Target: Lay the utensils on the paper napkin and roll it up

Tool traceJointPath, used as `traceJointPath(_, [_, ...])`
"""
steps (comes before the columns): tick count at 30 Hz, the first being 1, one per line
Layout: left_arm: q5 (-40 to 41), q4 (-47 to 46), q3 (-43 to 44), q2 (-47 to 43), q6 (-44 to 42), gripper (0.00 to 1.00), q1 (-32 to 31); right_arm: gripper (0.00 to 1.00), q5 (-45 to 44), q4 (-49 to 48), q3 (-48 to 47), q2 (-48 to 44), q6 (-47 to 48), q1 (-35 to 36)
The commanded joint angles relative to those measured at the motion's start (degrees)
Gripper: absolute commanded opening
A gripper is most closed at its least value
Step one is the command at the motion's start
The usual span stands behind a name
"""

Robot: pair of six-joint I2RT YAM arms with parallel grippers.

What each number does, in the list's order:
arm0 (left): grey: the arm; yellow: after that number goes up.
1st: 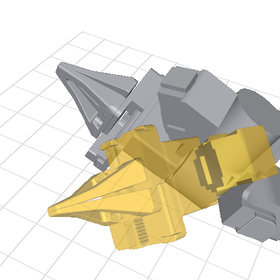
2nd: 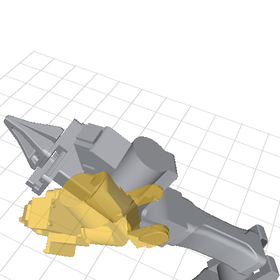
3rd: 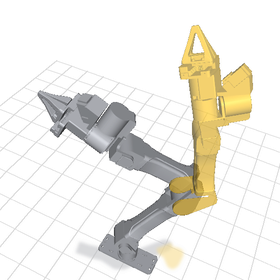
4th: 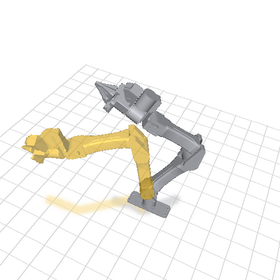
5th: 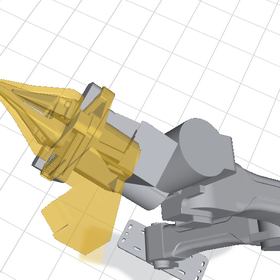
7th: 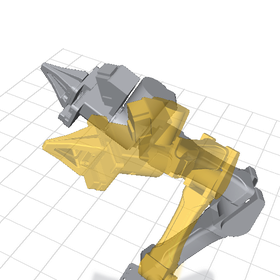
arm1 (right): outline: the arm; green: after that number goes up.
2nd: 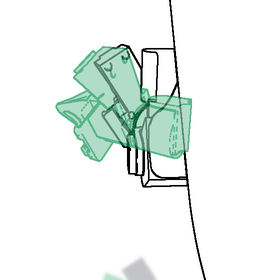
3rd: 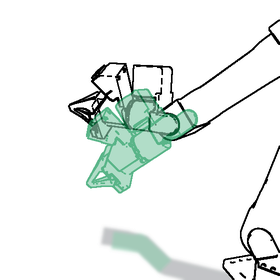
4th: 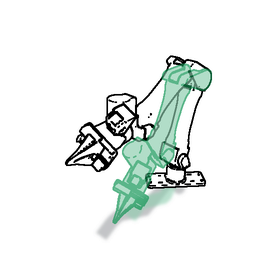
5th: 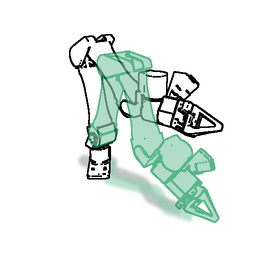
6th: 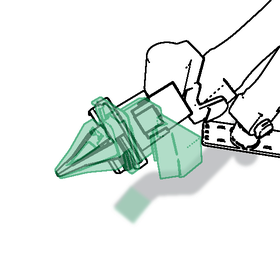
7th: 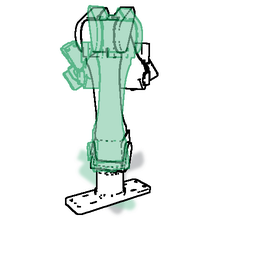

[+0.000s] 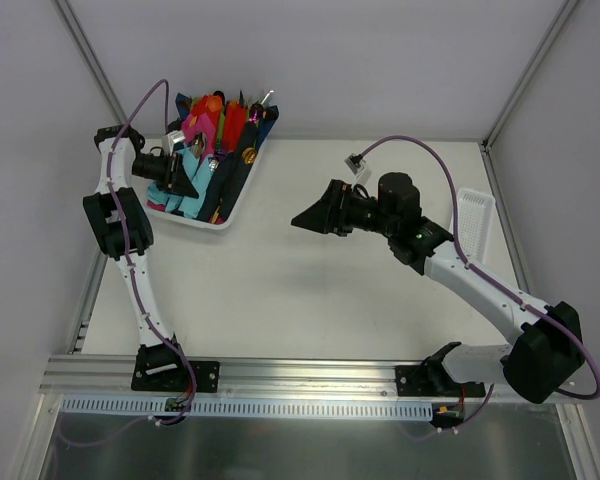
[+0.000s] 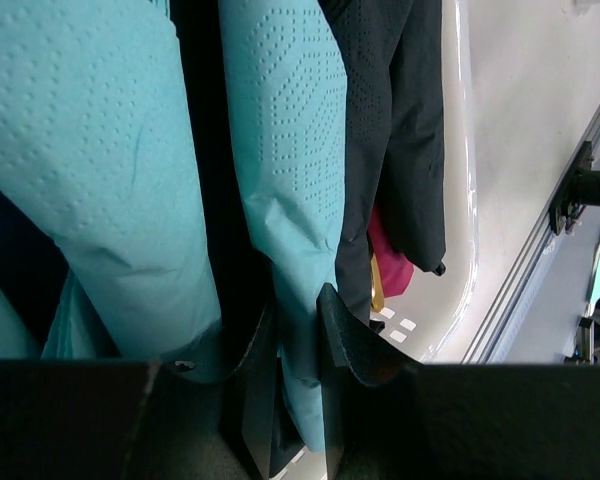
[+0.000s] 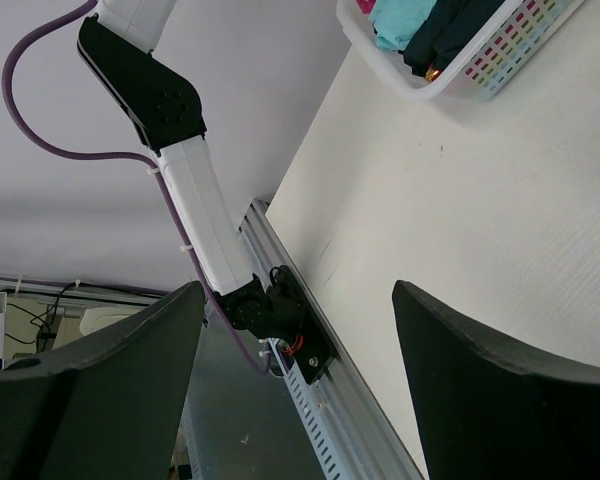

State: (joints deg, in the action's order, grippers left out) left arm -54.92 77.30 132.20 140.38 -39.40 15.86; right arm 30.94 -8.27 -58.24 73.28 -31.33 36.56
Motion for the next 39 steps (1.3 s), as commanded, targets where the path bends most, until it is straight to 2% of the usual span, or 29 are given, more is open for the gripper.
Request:
traceJointPath(1, [4.37,-3.64,1.13,1.22,-1.39,0.00,0.14,0.80,1.58,-2.54,0.14,-0.41,-0.48,-0.26])
traceJointPath(5, [5.69,-5.22,0.25,-0.98,-0.07,0.02,0.23,0.80,1.67,-2.54,0.32,-0.68,-0.66,-0.26])
traceJointPath(8, [7.27,-7.85,-1.15,-3.17,0.98,0.14,0.23,0.80,1.67,-2.62,0.32,-0.85,-0.84,-0.26])
traceJointPath(10, [8.42,-10.06,-1.95,-4.58,1.51,0.25,0.23,0.80,1.76,-2.54,0.23,-1.12,-0.84,-0.26])
traceJointPath(13, [8.69,-10.94,-2.04,-5.72,2.04,0.32,0.14,0.80,1.76,-2.54,0.49,-1.73,-0.75,-0.26])
traceJointPath(17, [8.77,-11.82,-1.60,-7.22,3.01,0.40,0.14,0.80,1.84,-2.54,0.58,-2.00,-0.75,-0.17])
traceJointPath(27, [7.89,-12.35,-2.65,-13.02,2.92,0.52,0.14,0.80,2.20,-2.54,0.14,-2.17,-0.92,-0.26])
traceJointPath(33, [4.92,-12.26,-5.63,-17.94,3.10,0.51,0.23,0.80,2.20,-2.45,0.23,-2.44,-1.10,-0.26])
traceJointPath(37, [1.84,-12.26,-10.81,-21.80,3.27,0.39,0.23,0.80,2.20,-2.36,0.49,-2.61,-1.01,-0.26])
traceJointPath(39, [1.48,-12.35,-14.07,-22.43,3.54,0.38,0.23,0.80,2.28,-2.45,0.76,-2.52,-1.19,-0.26])
